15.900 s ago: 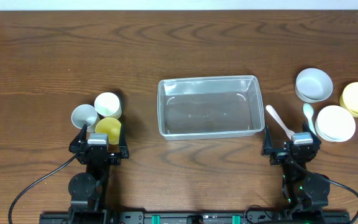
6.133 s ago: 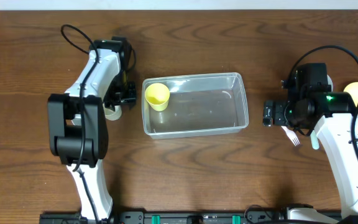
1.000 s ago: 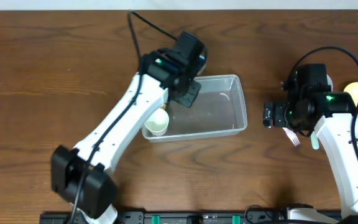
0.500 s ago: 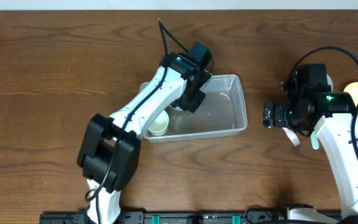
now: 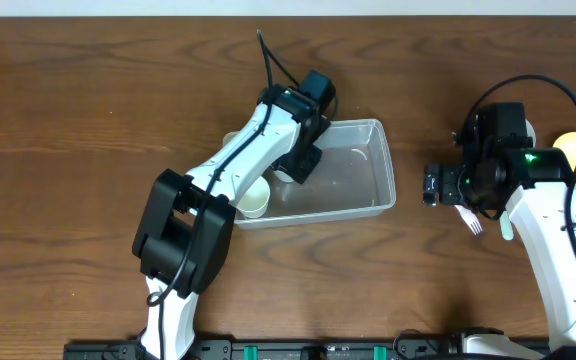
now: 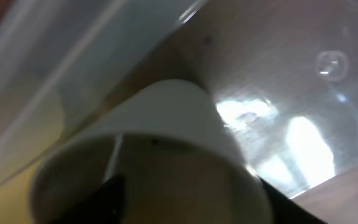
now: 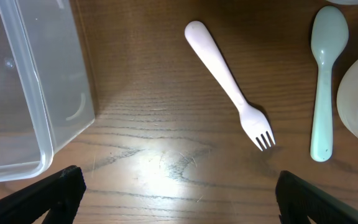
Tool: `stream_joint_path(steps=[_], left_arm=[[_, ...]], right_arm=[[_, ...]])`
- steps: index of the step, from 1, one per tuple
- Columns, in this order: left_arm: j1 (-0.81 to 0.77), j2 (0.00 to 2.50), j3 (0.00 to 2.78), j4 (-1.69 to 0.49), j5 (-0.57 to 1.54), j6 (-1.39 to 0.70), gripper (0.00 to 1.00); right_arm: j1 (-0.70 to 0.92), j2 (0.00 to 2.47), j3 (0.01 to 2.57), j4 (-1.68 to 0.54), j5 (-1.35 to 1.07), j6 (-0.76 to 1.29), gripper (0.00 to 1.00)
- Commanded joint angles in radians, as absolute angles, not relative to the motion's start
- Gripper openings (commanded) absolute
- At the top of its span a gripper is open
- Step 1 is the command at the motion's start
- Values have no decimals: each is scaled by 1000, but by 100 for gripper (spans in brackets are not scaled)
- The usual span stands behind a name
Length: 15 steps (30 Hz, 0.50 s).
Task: Pack container
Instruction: 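Lower the grey cup into the container and open the gripper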
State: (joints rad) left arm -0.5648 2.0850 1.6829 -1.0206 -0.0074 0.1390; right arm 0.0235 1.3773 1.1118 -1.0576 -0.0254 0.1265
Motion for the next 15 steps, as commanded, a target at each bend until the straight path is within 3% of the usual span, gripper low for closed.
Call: stream_joint_path(steps=[1,9,15], left_arm=[[-563,2023,1736,-1053,-54,149,64],[-524,1789,1778,-1100,-144,71,71],[-355,1611,1778,-1159,-142,-49,71]], right_arm=[[18,1379,1130,-1059,-15,142,99],[18,1379,1130,-1059,-77,142,99],[18,1379,1170,-1044,-87,142,99]])
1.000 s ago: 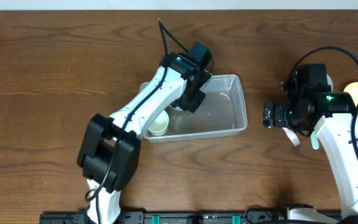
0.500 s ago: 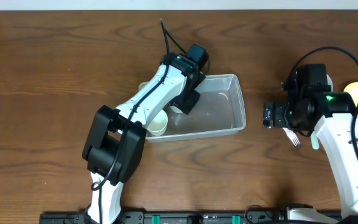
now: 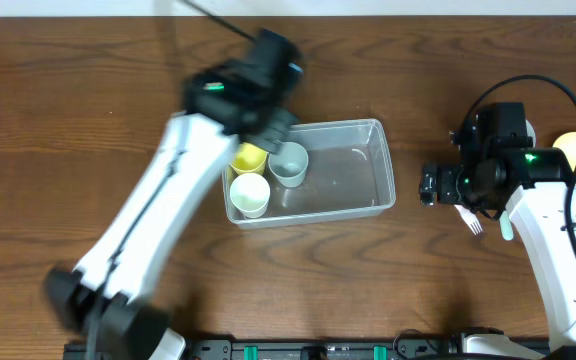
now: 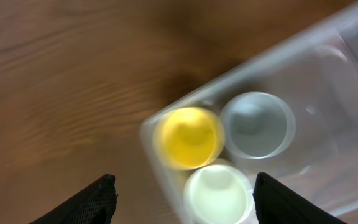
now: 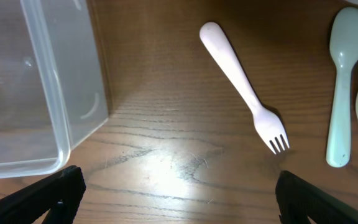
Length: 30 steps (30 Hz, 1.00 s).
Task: Pack container
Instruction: 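Lower the grey cup into the container and open the gripper, then retract the left arm and reach the right gripper to the grey bowl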
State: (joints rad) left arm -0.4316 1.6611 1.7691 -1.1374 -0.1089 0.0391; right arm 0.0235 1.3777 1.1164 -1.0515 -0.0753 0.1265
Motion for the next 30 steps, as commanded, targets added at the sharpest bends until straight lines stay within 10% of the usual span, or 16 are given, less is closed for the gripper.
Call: stream_joint_path(steps=[1,13,30], left_arm=[[-314,1585,1778,-1171,-141,-81,72],[46,1470,1699,-1234,117,-195,72],[83,1470,1409,-1105,117,-197,72]], right_arm=[[17,1379,1199,-1045,-64,142,99],[-76,1622,1662,-1067,123,72,99],[-147,2117,1683,-1030,133,20,98]])
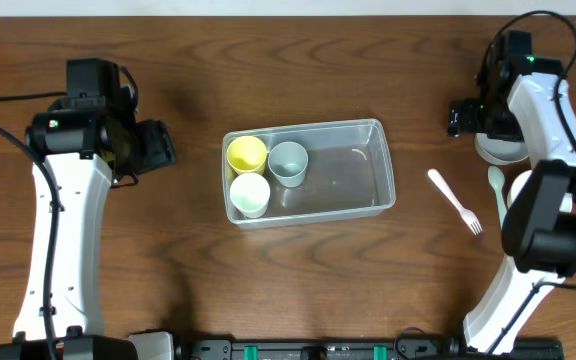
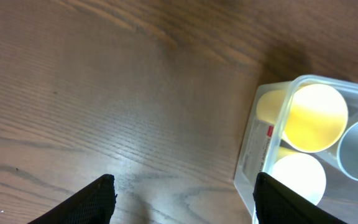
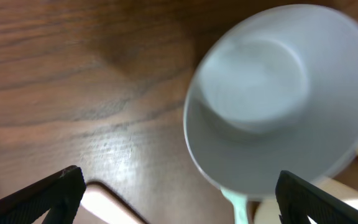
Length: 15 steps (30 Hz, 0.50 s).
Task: Pack container
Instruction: 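Retract the left arm and reach the right gripper to the grey bowl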
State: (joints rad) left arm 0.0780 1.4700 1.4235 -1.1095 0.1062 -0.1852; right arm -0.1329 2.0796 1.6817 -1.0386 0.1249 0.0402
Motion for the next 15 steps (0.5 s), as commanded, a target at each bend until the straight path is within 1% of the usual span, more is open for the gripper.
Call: stream_joint_path(steps=[1,3,8,11,13,15], left_arm=[[83,1471,1408,-1105,117,-197,72],[83,1471,1408,-1103,117,-197,72],[83,1471,1408,-1102,117,-197,72],[83,1471,1408,-1102,117,-197,72],[83,1471,1408,-1102,117,-197,72],[83,1471,1408,-1102,117,-197,72]], right_arm=[[-149,2133,1683,-1028,134,20,97],[-152,2159,1683,-1024,132,21,90],[-151,2186,1683,-1010,131,21,64],[-152,2186,1683,-1009,131,21,51],[-152,2186,1683,-1009,131,21,45],[-151,2186,1682,-1008,131,21,34]])
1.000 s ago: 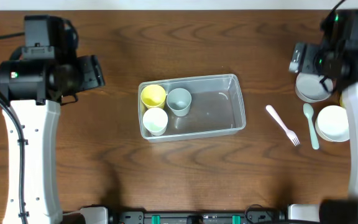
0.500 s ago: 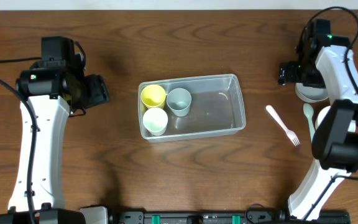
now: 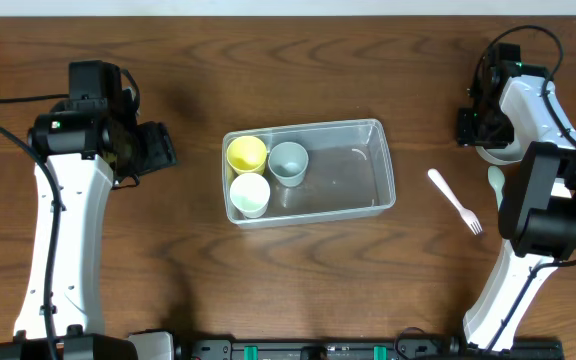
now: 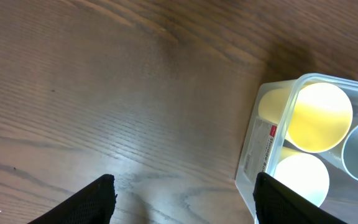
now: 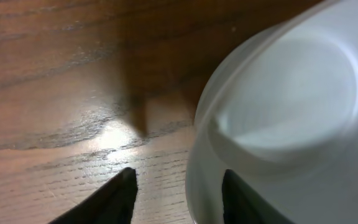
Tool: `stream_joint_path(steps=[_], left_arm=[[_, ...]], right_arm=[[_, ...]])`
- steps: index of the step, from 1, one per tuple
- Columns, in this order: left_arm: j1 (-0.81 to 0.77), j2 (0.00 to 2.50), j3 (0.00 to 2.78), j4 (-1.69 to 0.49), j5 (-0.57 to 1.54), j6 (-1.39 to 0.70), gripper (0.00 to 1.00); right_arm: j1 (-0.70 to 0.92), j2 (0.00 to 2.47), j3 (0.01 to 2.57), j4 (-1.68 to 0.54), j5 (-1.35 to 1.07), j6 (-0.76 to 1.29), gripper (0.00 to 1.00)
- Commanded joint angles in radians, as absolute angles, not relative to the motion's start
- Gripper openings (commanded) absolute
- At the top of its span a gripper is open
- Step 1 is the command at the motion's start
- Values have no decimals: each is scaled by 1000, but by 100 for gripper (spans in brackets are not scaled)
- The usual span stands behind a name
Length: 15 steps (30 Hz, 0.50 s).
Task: Pack container
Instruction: 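Retract the left arm and reach the right gripper to the grey bowl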
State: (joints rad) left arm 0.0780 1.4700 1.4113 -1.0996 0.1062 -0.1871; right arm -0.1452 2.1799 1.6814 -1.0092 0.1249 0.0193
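Observation:
A clear plastic container (image 3: 386, 170) sits mid-table holding a yellow cup (image 3: 247, 154), a grey-blue cup (image 3: 288, 160) and a white cup (image 3: 250, 193). My left gripper (image 3: 155, 148) hangs open over bare table to the container's left; its wrist view shows the container's corner (image 4: 263, 149) and the yellow cup (image 4: 319, 118). At the far right, my right gripper (image 3: 471, 127) is low at a white bowl (image 5: 284, 112). It (image 5: 176, 196) is open and straddles the bowl's rim, one finger outside, one inside.
A white fork (image 3: 455, 200) lies right of the container. Beside it lies a pale green spoon (image 3: 495, 185), below the white bowl (image 3: 501, 152). A yellow bowl sits at the right edge. Both arms reach in from the near edge.
My right gripper has come down close to the white bowl. Its jaws have narrowed from wide open to straddling the rim. The left arm and the cups have not moved.
My left gripper was down in the container around the grey-blue cup while the right hung open over the fork. Then the left was above the container, three cups standing inside. Later it was at the far left and the right was over the white bowl, where it now sits low.

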Motion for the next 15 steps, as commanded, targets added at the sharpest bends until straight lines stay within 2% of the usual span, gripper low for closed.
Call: stream_joint_path(steps=[1,3,15], left_arm=[[83,1471,1408,-1102,117,-197,72],[83,1471,1408,-1102,117,-197,72],[83,1471,1408,-1102,117,-197,72]], right_arm=[[-151,2186,1682,-1006,131,21,29],[-151,2186,1682,-1005,131,21,21],[-144,2181,1686,-979,96,21,1]])
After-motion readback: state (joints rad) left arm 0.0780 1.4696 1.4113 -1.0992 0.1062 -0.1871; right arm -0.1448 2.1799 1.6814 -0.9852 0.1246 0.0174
